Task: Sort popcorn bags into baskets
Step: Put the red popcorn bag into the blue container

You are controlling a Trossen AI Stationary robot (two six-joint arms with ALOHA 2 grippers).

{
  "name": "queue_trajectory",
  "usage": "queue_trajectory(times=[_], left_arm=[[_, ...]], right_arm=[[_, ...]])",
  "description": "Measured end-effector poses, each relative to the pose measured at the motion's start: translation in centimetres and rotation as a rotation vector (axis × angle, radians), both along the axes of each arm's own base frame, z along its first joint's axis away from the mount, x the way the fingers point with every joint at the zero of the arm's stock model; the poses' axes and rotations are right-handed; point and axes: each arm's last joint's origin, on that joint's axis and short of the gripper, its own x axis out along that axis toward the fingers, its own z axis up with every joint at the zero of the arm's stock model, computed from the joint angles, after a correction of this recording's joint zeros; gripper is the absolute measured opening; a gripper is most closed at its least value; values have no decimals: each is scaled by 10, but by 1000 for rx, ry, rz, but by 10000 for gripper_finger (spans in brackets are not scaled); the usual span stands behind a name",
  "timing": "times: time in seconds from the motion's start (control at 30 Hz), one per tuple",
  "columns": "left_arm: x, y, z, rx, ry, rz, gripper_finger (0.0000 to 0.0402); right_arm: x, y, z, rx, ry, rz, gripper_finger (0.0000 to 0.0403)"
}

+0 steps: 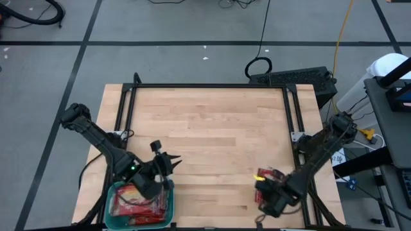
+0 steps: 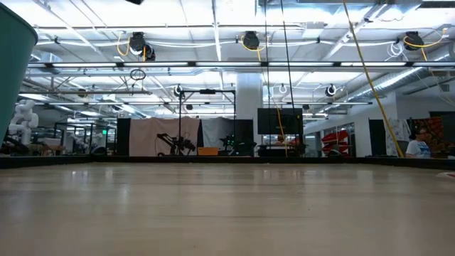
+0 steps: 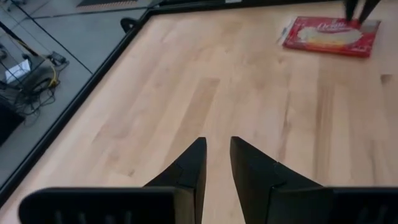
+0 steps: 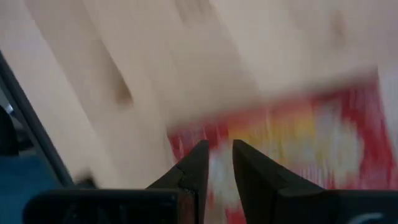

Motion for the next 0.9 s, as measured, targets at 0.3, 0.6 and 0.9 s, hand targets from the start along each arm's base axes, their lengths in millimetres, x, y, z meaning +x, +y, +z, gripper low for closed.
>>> queue_trajectory(times=[0.3, 0.6, 0.9], left_arm=[[23, 15, 7, 4, -20, -45, 76], [45, 37, 17, 56, -92, -24, 76], [57, 61, 19, 26, -119, 67, 76]], right_arm=[[-39, 16, -3, -33, 102, -14, 25], [-54, 18, -54, 162, 31, -6, 12], [-41, -4, -79, 151, -154, -16, 1]])
